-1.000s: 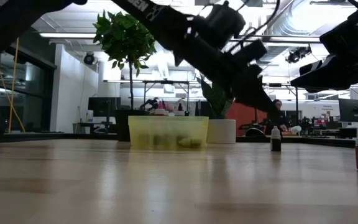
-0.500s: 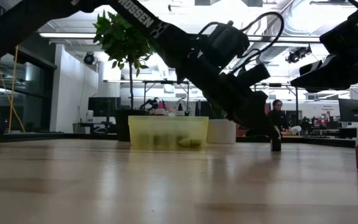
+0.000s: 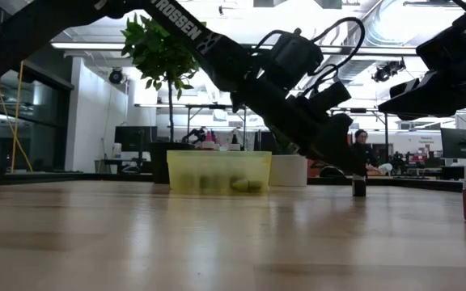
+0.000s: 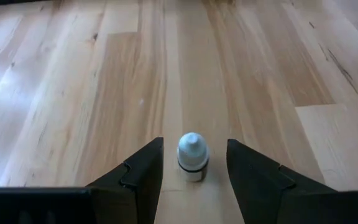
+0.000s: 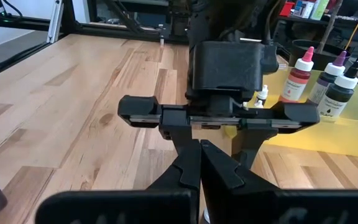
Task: Pick & Place food coloring
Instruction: Put the small brown food coloring bottle into the yellow bin
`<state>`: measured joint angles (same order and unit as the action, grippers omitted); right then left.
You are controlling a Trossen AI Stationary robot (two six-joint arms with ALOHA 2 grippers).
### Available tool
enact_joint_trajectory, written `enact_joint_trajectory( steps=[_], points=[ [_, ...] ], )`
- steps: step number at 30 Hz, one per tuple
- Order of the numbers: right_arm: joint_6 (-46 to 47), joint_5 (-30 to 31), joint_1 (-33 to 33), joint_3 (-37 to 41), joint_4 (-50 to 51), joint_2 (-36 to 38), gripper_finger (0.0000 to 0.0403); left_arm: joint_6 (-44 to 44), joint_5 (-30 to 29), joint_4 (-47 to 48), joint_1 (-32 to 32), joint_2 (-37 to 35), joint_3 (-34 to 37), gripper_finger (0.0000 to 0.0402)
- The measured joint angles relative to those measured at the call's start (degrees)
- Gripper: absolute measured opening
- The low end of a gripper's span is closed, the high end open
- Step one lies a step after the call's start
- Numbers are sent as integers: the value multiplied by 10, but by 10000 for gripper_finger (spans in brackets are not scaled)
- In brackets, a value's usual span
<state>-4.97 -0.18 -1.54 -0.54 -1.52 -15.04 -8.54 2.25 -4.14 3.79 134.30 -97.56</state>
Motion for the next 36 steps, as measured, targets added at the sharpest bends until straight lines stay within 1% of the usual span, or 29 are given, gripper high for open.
enact_joint_trajectory(
  steps=[5, 16, 21, 31, 36],
  points=[
    [0, 0, 0, 0, 0, 0, 0, 3, 20, -4, 0, 0, 0, 168],
    [0, 0, 0, 0, 0, 0, 0, 28, 16, -19, 0, 6, 0, 168],
    [0, 0, 0, 0, 0, 0, 0, 28, -1, -19, 0, 6, 0, 168],
    [0, 0, 0, 0, 0, 0, 0, 29, 0, -21, 3, 6, 0, 168],
    [0, 0, 0, 0, 0, 0, 0, 29, 0, -19, 3, 6, 0, 149]
  ],
)
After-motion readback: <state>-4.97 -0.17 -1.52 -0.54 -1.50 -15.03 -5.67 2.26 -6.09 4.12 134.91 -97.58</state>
